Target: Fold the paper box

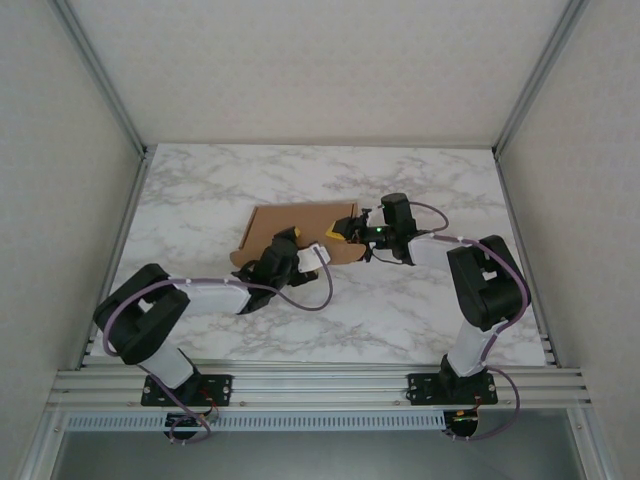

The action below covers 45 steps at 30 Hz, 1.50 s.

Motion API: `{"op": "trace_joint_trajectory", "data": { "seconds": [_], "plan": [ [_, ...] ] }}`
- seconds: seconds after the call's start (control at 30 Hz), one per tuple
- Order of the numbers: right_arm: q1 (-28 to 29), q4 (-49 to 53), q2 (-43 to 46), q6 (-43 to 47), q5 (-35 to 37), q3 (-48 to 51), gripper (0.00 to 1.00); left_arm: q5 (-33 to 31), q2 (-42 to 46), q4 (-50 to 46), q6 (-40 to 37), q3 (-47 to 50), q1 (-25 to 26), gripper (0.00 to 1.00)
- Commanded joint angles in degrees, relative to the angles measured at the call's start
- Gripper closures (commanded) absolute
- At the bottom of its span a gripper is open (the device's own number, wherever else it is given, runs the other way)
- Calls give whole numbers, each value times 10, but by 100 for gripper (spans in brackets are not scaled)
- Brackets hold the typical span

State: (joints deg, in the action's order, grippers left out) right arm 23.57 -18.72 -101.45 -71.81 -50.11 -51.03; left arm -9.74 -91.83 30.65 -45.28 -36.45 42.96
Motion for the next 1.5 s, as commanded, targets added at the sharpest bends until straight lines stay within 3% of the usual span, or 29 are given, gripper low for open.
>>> {"op": "trace_joint_trajectory", "data": {
  "seconds": [0.0,0.13,0.4,0.73,0.87,0.93,1.03,1.13,1.47],
  "plan": [
    [9,-58,34,-37,-28,6,61,-112,-28,104,-7,26,22,10],
    [14,-82,36,-62,-25,15,61,-190,-57,178,-11,27,48,11],
    [19,-79,49,-67,-27,15,61,-181,-67,186,-12,25,54,19],
    [20,-70,55,-63,-30,15,61,-196,-55,159,-34,10,52,44],
    [20,-61,59,-58,-31,12,57,-195,-28,136,-38,13,49,49],
    [20,-55,62,-57,-28,9,49,-191,-13,120,-38,13,45,50],
    [17,-24,79,-41,-18,2,27,-175,15,61,-37,1,36,49],
    [5,14,117,-21,-4,-3,18,-141,48,-37,-29,-32,27,50],
    [-75,328,296,121,168,-51,14,-27,106,-379,-8,-198,5,52]
  ]
}}
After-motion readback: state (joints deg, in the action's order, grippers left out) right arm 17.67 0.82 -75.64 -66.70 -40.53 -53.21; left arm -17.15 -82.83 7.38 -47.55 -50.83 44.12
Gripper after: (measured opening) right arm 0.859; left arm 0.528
